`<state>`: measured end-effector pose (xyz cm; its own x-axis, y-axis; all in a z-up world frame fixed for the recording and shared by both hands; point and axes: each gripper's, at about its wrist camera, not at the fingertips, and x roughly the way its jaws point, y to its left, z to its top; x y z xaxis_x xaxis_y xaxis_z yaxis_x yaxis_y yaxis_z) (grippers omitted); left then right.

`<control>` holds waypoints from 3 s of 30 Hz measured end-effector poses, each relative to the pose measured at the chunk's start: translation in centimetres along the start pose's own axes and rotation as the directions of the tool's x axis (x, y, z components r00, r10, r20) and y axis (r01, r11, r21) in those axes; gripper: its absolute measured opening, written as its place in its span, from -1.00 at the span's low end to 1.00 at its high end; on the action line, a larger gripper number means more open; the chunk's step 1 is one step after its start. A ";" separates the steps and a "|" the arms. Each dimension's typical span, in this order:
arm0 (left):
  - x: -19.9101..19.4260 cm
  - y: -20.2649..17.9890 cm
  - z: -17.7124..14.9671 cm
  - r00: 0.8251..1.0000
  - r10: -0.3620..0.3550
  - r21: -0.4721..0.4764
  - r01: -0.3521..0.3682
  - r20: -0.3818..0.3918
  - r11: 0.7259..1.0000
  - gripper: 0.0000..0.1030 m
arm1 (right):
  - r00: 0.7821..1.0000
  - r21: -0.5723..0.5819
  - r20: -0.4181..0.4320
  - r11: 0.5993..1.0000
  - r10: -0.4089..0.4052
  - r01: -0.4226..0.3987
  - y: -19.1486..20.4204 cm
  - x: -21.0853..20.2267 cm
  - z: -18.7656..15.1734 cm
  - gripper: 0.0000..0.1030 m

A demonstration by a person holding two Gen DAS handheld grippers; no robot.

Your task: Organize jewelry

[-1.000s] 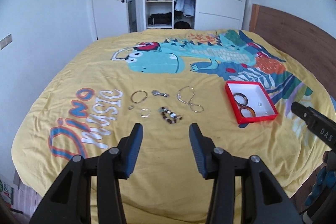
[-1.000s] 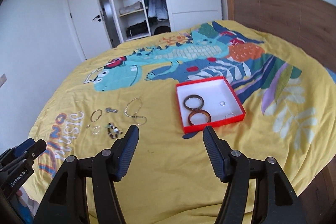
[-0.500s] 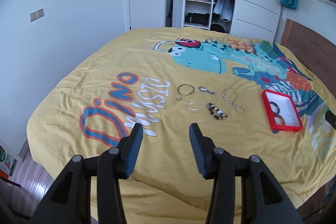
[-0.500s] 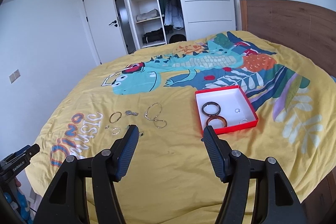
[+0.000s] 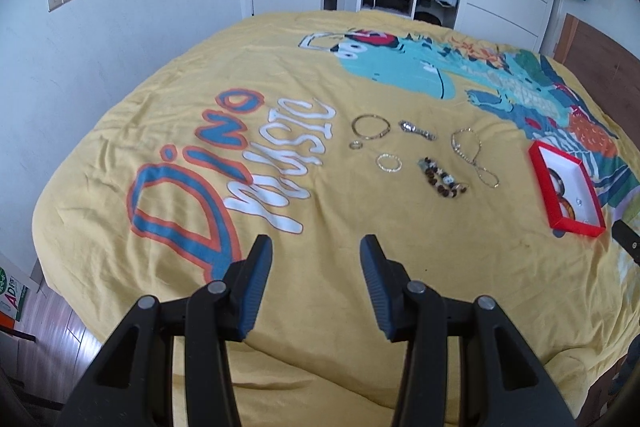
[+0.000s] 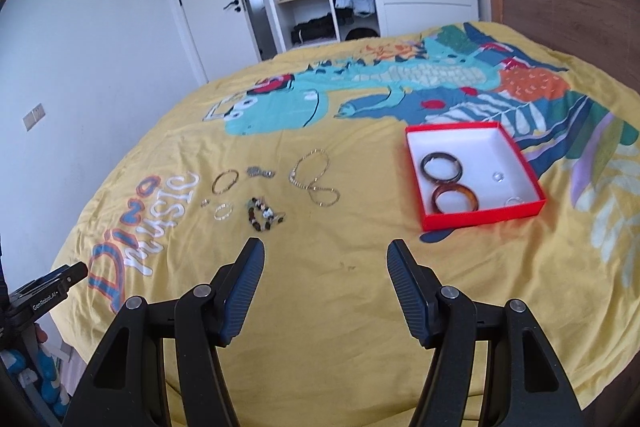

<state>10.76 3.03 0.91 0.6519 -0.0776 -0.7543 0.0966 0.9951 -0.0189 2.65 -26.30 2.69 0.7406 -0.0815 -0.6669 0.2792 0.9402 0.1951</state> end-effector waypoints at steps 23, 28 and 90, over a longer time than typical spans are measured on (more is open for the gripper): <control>15.6 -3.5 4.9 0.983 -0.110 -0.016 0.109 -0.148 0.994 -0.15 | 0.964 -0.103 -0.207 0.976 0.168 -0.192 4.2 17.8 1.4 0.23; 18.7 -4.6 7.1 0.975 -0.159 -0.021 0.157 -0.156 0.987 -0.15 | 0.953 -0.140 -0.223 0.961 0.204 -0.238 5.4 20.9 2.6 0.22; 2.9 -3.5 8.0 0.985 -0.173 0.022 0.172 0.026 0.985 -0.90 | 0.973 -0.211 -0.032 0.950 0.228 -0.230 7.6 4.6 4.4 -0.82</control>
<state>18.28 -1.14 4.04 0.6447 -0.2501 -0.7224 0.2240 0.9653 -0.1343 10.87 -20.97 4.26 0.7651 0.1456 -0.6272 -0.0335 0.9818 0.1871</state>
